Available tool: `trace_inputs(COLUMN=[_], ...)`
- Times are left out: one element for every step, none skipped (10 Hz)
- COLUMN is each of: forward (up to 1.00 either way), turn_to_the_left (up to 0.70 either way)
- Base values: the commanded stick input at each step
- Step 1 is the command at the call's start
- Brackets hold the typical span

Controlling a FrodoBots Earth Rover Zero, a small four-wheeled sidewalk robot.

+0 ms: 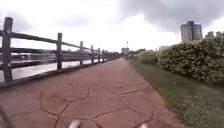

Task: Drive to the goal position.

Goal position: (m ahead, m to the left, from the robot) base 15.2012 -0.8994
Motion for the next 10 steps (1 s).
trace_inputs(forward=[0.70, 0.70, 0.70, 0.70, 0.70, 0.70, 0.70, 0.70, 0.70, 0.70], turn_to_the_left=[0.00, 0.00, 0.00, 0.00, 0.00, 0.00, 0.00, 0.00, 0.00, 0.00])
